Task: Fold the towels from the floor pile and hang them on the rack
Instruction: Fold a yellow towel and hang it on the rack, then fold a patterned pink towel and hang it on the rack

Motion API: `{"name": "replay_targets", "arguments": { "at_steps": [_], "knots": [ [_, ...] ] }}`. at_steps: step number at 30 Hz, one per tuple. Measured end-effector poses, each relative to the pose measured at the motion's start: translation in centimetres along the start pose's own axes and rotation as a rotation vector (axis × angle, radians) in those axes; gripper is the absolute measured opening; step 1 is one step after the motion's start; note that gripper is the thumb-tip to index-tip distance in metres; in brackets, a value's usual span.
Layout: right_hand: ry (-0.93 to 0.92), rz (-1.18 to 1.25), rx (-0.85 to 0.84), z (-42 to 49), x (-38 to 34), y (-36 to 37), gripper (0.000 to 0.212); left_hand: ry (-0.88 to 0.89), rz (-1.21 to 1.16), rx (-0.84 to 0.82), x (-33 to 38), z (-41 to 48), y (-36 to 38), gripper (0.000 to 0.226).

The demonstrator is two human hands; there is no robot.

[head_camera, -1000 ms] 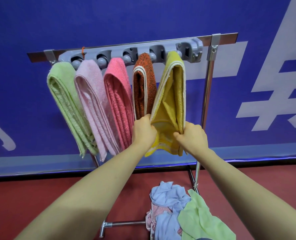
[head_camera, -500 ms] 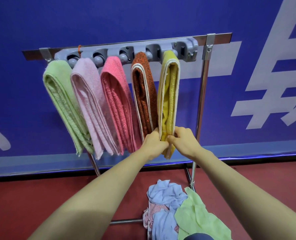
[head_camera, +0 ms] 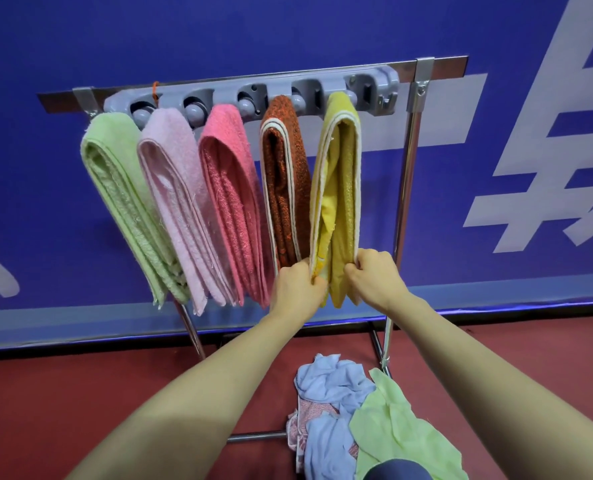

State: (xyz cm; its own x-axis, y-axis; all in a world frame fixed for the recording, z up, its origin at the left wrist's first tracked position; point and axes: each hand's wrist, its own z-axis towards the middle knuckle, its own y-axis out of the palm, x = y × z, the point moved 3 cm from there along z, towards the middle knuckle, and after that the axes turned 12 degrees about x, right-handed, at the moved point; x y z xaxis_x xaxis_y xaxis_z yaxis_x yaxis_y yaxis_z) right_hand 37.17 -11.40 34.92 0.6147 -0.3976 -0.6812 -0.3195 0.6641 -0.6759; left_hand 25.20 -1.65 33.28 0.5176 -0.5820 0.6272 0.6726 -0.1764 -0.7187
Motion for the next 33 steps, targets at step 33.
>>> {"name": "replay_targets", "arguments": {
  "at_steps": [33],
  "knots": [
    [0.590, -0.360, -0.867, -20.8, 37.9, 32.3, 0.053, -0.094, 0.420, -0.955, -30.6, -18.6, 35.2, 0.027]
  ]
}}
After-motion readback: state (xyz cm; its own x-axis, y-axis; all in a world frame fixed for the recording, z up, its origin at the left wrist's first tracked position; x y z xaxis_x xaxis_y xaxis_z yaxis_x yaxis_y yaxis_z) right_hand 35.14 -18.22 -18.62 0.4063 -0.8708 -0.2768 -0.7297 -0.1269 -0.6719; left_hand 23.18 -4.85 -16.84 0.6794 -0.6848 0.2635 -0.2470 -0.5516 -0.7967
